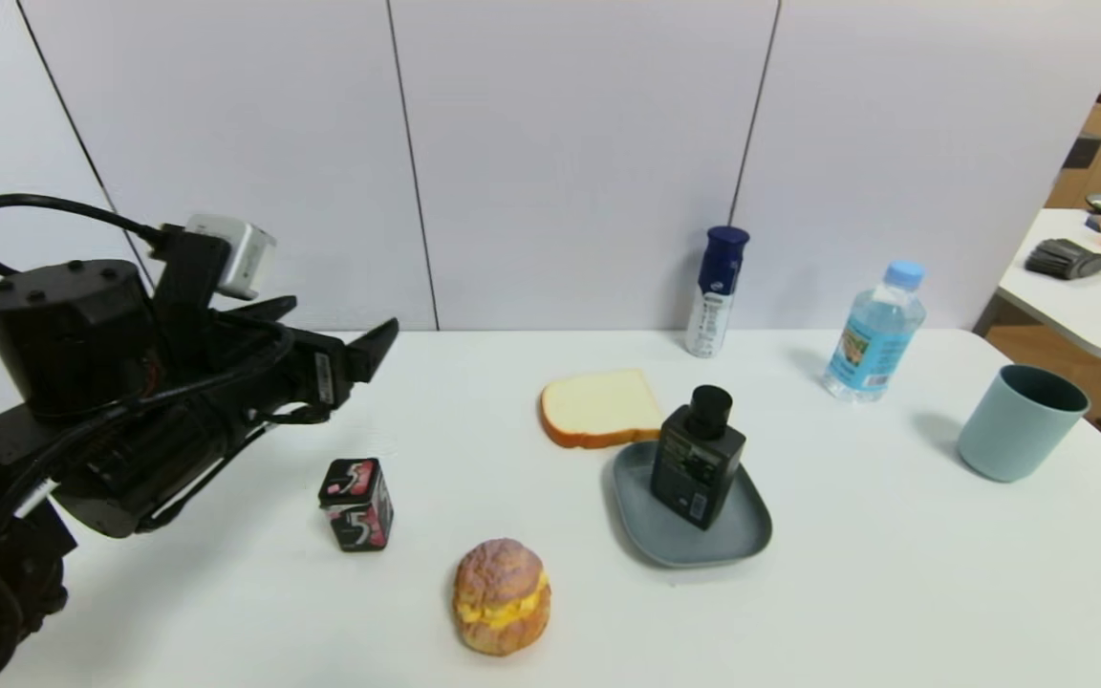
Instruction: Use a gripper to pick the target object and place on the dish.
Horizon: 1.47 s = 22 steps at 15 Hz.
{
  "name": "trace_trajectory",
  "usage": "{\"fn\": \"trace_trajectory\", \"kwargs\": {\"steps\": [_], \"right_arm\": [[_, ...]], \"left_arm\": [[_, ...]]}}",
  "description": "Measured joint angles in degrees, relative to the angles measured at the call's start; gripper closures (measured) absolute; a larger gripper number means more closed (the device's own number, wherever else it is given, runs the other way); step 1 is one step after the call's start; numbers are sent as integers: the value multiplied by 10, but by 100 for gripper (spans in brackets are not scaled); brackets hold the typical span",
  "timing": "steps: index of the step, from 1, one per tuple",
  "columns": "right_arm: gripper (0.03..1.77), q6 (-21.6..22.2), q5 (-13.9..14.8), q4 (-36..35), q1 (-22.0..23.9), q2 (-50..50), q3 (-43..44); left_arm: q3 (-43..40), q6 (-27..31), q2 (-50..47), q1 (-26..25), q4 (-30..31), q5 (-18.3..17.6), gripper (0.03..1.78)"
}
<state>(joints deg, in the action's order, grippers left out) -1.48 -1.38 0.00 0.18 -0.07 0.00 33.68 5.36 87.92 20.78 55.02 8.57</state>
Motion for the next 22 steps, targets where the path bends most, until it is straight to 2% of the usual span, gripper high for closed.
{"fn": "trace_trajectory", "kwargs": {"steps": [3,7,13,18,20,22], "right_arm": [[9,0,0,0,0,0,0],[9,0,0,0,0,0,0],[9,0,0,0,0,0,0],[9,0,0,0,0,0,0],[9,0,0,0,0,0,0],[9,0,0,0,0,0,0]], "left_arm": [[-20,9,-54,-69,-18,-1,12],[-48,15,-171,-127,-92,-4,12],[-73,44,-408,-148,-305,-6,12],[-138,48,-604,-160,-413,-9,12],[-171,47,-660,-189,-431,-34,12],[-198,47,-709,-203,-443,-78,12]]}}
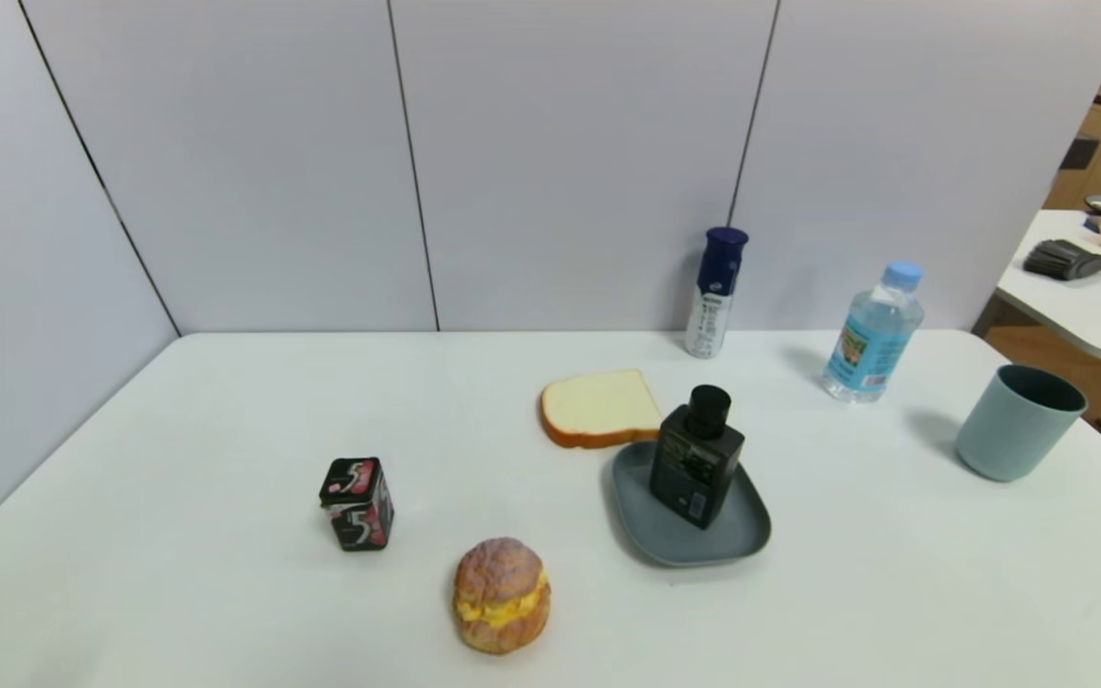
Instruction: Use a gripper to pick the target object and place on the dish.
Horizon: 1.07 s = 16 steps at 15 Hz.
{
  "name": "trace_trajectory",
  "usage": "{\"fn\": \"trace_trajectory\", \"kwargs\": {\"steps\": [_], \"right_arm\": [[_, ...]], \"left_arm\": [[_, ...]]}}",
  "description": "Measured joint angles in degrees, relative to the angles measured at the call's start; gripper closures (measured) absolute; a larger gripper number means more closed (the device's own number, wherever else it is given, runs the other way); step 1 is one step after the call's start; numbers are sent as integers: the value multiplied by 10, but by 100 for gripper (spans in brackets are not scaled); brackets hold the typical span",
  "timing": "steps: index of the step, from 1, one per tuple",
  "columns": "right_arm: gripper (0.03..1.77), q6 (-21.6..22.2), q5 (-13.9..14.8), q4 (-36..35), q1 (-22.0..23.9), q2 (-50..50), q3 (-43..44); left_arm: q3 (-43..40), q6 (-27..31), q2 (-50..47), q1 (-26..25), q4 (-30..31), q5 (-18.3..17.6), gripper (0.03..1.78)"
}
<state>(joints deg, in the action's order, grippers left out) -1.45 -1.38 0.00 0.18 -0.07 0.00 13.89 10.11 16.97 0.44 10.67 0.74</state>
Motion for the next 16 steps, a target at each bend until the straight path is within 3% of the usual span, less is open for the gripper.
{"fn": "trace_trajectory", "kwargs": {"steps": [7,10,16], "right_arm": [[9,0,0,0,0,0,0],[9,0,0,0,0,0,0],[9,0,0,0,0,0,0]], "left_arm": [[-130,-3,-145,-5,-54,-17,12],[-137,-12,-164,-5,-111,-32,12],[-138,-31,-170,-5,-112,-33,12]]}}
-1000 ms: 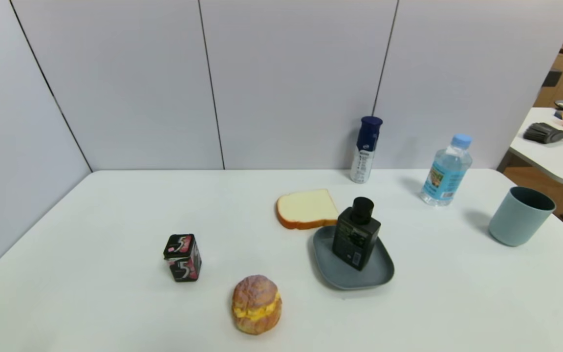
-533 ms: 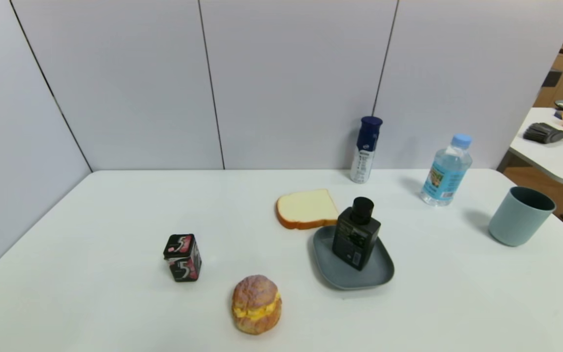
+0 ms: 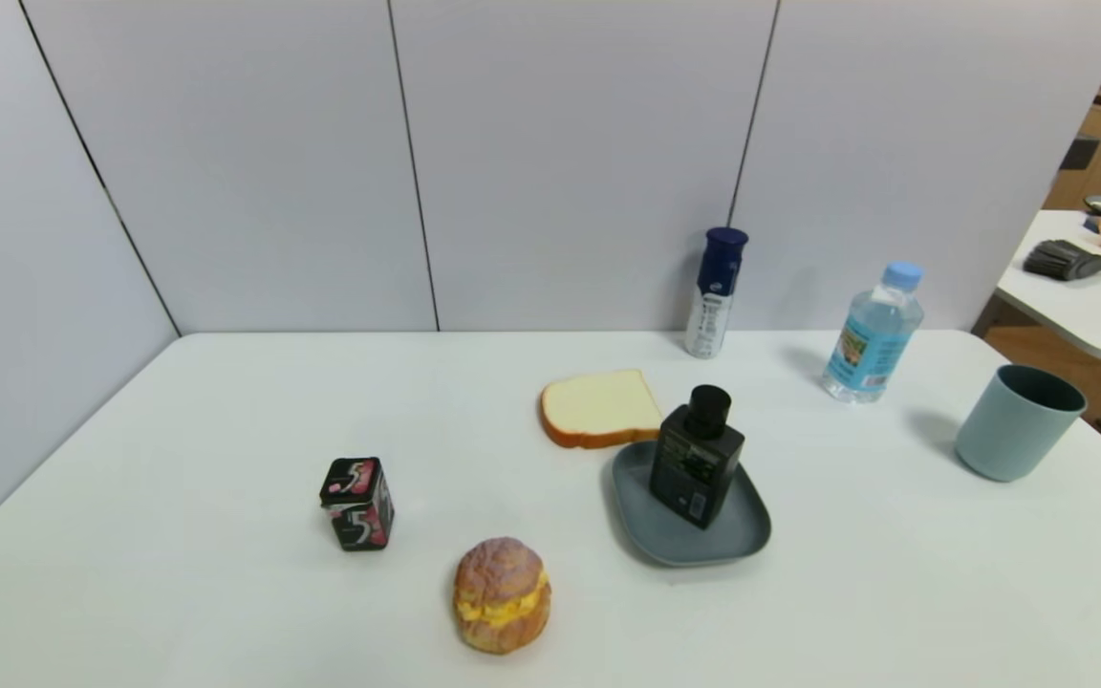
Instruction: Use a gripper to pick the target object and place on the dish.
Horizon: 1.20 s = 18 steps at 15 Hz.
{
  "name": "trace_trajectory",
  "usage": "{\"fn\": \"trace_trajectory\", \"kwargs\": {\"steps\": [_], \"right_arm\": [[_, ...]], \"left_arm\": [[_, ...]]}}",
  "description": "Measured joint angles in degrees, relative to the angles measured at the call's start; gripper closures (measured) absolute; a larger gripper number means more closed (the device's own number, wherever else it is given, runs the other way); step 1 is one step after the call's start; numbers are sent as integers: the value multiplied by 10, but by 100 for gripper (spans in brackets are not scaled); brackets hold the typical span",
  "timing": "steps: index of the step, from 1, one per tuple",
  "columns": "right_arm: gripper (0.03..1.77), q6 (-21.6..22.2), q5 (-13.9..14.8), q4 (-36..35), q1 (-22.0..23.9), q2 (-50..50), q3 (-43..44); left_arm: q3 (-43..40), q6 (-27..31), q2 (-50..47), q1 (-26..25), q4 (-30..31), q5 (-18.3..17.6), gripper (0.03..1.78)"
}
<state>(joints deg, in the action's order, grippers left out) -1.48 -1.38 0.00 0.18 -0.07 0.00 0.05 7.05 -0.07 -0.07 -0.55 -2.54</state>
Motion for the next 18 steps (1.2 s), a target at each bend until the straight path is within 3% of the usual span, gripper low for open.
{"fn": "trace_trajectory", "kwargs": {"steps": [5,18], "right_arm": [[9,0,0,0,0,0,0],[9,1,9,0,0,0,0]], "left_arm": [[0,-30,0,0,0,4,12],[0,-30,0,0,0,4,12]]}}
